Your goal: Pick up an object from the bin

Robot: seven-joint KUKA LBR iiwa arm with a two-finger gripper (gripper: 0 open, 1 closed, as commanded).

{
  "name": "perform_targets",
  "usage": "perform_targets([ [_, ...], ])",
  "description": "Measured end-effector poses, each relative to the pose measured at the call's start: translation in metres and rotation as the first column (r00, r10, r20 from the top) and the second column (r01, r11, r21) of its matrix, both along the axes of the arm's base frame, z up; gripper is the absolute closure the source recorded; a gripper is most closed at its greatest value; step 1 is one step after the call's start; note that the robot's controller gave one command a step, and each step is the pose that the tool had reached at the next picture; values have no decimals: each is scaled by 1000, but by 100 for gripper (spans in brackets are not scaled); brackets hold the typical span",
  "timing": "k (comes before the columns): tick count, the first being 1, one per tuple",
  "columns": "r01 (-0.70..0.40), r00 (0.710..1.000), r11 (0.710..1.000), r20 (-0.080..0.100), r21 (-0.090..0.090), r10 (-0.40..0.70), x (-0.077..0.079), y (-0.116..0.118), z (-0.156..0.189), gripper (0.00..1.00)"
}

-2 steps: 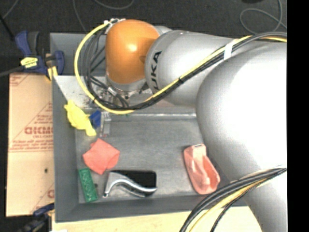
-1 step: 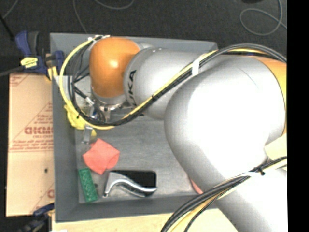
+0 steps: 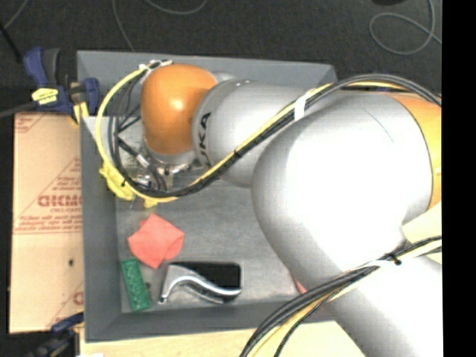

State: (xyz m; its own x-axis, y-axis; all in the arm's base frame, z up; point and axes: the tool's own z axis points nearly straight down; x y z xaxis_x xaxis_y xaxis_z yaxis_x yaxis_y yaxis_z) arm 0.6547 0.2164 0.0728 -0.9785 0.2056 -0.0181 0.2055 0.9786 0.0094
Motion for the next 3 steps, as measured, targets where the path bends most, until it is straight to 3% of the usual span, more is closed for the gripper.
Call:
perform_targets([
  [2,1,1000,1000,-2,0,-1,-1,0,3,100],
  [3,1,1000,1000,-9,-2,-1,-3,-1,20,100],
])
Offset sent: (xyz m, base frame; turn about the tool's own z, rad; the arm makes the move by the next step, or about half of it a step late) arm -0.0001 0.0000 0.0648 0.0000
